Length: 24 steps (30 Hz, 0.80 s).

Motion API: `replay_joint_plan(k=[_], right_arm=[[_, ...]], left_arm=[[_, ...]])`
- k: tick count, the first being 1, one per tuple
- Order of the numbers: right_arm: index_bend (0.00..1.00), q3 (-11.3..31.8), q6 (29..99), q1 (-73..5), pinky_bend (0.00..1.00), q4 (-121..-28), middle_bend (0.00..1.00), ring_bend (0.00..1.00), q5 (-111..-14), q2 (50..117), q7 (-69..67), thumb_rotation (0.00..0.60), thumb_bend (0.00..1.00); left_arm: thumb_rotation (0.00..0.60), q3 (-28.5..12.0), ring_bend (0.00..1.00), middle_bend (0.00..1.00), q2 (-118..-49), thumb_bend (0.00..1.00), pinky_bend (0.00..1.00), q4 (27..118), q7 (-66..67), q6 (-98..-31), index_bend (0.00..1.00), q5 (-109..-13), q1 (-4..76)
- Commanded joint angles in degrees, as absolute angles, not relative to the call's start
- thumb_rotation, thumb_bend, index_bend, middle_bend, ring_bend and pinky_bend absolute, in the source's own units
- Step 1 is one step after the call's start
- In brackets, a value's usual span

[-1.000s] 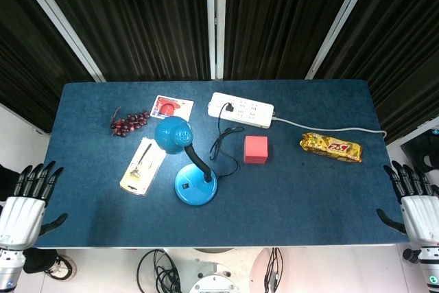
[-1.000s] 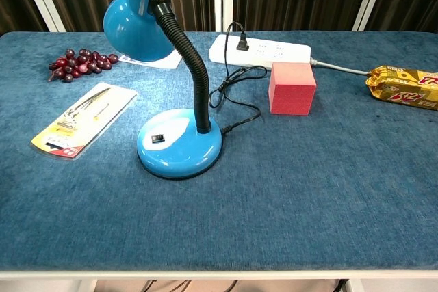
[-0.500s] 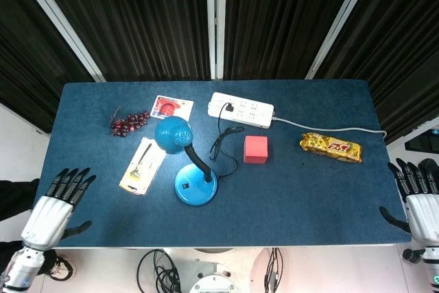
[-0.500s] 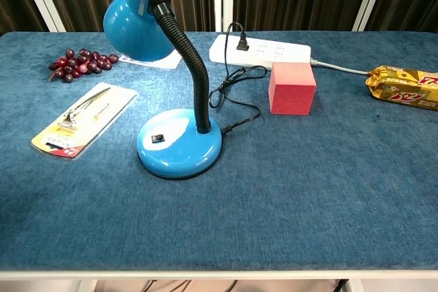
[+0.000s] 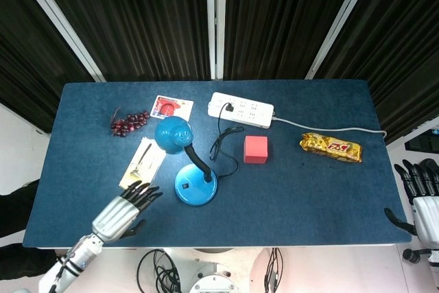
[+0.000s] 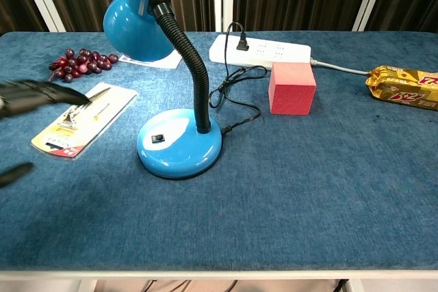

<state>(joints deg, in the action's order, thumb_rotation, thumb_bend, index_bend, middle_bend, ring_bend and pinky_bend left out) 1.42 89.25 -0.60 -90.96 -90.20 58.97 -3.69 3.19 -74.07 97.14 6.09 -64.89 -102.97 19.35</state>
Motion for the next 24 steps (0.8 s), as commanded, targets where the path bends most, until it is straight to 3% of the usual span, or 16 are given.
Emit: replay_joint_plan(k=[1,10,24], right_arm=[[0.0,1.42,89.18,-0.48,0.0,-90.6,0.0,0.0,-89.9,58.86,-3.95,0.6,0.16],[0.0,1.59,88.47,-0.56,0.0,-89.82,0.0,0.0,-89.19,58.66,-4.71,0.6,0.16],[0.0,1.75,87.47,-0.82,0.0,-89.08,0.0,0.0,-88.44,58.65,-5.25,0.6,0.16]], left_arm=[[0.6,2.53,0.0,0.05,-78.15,0.46,0.0,94.59,5.95,-61.11,0.07,-100.6,22.2],[0.6,1.47,0.0,0.05,-83.11,0.46,0.0,90.51,7.5,-57.1,0.07,-97.44,25.79],[0.6,1.56,0.0,0.05,-86.91,0.49,0.0,86.43,5.73,-56.03,0.07,-95.37,29.02]])
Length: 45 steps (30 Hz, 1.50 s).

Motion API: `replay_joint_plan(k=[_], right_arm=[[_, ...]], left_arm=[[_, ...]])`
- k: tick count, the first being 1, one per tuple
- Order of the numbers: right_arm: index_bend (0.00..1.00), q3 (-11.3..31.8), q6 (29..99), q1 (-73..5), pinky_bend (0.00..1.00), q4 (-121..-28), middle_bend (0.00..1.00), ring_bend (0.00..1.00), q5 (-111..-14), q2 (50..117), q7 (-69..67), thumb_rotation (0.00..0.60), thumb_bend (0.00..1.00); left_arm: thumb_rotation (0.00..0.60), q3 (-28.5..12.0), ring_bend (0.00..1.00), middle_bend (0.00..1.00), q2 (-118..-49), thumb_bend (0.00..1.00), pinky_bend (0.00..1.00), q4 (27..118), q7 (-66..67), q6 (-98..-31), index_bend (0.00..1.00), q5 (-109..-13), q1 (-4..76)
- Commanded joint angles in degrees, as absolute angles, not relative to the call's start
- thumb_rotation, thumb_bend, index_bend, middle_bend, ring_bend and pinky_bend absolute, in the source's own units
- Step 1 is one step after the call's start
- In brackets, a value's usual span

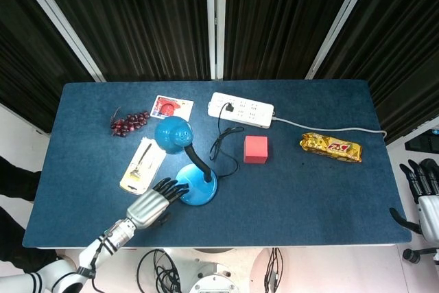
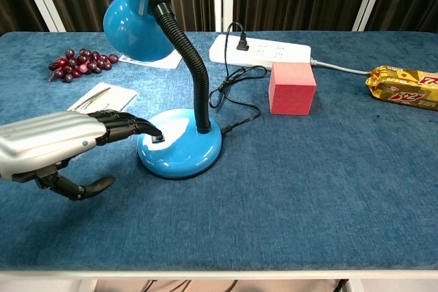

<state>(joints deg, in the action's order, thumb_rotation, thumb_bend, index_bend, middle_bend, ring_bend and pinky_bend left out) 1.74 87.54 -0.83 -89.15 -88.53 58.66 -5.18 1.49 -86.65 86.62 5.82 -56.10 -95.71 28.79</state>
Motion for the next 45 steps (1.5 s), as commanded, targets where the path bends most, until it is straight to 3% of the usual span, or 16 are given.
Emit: replay_joint_plan(k=[1,38,45], right_arm=[[0.0,1.78,87.35,-0.82,0.0,-88.97,0.0,0.0,-88.3,58.64,-5.33,0.6,0.16],[0.0,1.75,87.16,-0.48,0.0,-87.81,0.0,0.0,-87.94,58.86,-6.43,0.6,0.18],[0.0,2.04,87.42,-0.49,0.0,-88.01,0.0,0.0,-87.83,58.6,-6.51,0.6,0.18]], left_arm=[[0.6,1.59,0.0,0.05,-87.07,0.49,0.0,86.28,5.62,-55.91,0.07,-95.12,29.23],[0.6,3.48,0.0,0.07,-89.61,0.5,0.0,83.43,5.38,-55.93,0.07,-91.66,31.9],[0.6,3.67,0.0,0.06,-85.22,0.5,0.0,87.72,7.44,-62.16,0.07,-93.49,30.0]])
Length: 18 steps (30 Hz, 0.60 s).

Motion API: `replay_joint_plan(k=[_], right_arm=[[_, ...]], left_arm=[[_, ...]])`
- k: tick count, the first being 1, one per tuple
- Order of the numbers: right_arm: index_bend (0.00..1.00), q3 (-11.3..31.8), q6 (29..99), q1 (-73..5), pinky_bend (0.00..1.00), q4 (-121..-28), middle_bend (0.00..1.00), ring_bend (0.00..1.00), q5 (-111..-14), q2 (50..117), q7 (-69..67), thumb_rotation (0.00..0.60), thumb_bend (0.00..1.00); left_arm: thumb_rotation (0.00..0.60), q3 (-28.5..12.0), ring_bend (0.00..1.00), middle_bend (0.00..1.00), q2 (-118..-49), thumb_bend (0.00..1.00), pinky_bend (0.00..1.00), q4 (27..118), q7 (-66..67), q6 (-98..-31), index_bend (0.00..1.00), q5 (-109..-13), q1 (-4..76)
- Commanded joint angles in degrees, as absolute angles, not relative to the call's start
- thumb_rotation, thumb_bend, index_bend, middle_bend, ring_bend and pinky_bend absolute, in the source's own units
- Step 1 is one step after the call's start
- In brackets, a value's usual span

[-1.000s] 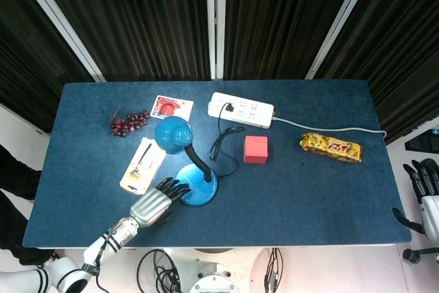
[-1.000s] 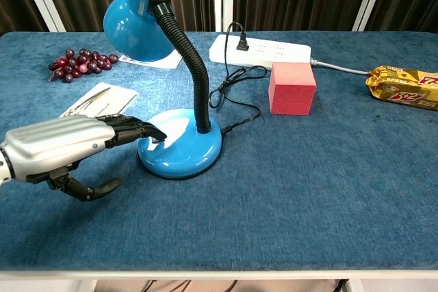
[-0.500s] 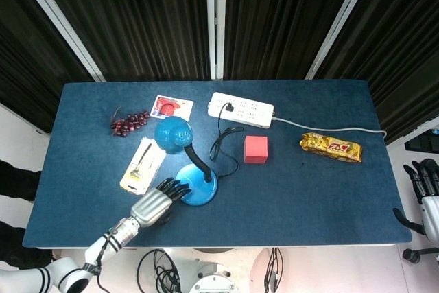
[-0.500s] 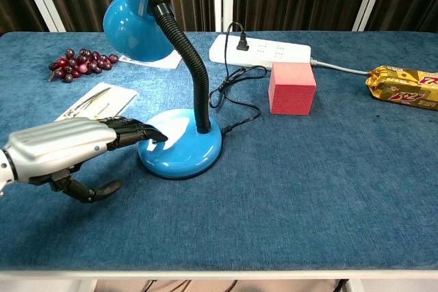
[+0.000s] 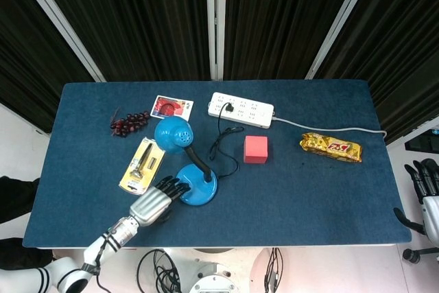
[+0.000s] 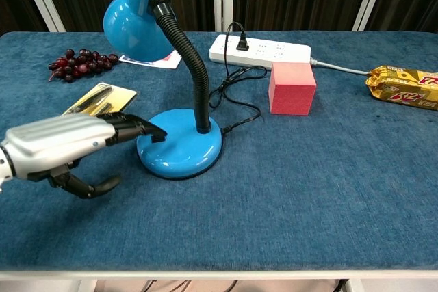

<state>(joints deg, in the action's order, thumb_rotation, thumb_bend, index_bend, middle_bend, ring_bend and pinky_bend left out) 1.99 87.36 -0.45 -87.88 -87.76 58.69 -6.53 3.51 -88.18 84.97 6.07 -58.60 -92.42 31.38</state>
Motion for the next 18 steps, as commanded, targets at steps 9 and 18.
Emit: replay_joint_plan(k=[9,18], right_arm=[[0.0,1.63,87.31,-0.71,0.0,-88.88,0.0,0.0,-88.89,58.87,-5.17,0.6,0.18],[0.0,0.15,84.96,-1.81,0.0,-89.09,0.0,0.0,-90.77,60.14,-3.88,0.6,0.16]], left_arm=[[0.6,3.26,0.0,0.05,-75.2,0.07,0.0,86.63,17.52,-88.28,0.06,-95.02,15.87],[0.6,3.63,0.0,0.02,-69.04,0.0,0.0,86.02,7.41,-91.3,0.06,-90.48,9.95]])
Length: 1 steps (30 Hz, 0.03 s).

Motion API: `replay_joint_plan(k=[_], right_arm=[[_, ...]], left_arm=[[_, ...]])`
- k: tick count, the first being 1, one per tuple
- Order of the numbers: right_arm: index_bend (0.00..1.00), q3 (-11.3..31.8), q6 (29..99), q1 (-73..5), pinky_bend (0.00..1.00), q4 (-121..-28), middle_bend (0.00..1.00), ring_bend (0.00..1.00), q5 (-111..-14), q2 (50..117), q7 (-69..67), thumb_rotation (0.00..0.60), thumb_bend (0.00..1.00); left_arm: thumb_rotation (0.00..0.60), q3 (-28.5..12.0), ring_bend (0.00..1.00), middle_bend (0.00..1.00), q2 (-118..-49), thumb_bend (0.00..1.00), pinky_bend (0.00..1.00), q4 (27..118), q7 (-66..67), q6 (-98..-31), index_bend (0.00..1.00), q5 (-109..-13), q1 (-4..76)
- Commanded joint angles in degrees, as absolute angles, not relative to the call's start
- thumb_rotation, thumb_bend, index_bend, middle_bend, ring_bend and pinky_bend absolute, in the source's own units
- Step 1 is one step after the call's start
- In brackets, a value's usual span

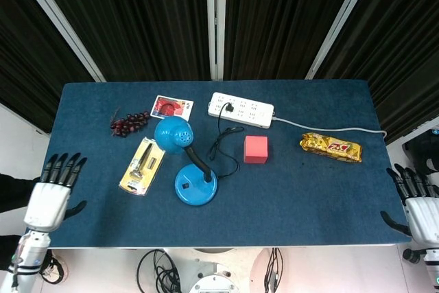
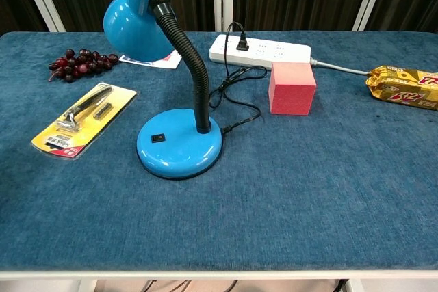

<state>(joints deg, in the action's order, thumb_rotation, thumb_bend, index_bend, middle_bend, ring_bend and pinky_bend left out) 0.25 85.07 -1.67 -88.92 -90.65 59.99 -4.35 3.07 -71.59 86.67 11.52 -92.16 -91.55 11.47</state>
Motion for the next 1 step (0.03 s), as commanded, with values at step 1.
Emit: replay_joint_plan(k=[1], right_arm=[[0.0,0.26,85.03,-1.81,0.0,-89.04,0.0,0.0,-90.6,60.32,-3.26,0.6,0.16]], left_arm=[[0.6,3.81,0.0,0.02,-68.74,0.0,0.0,85.82,6.66,-90.92,0.06,-90.58,9.81]])
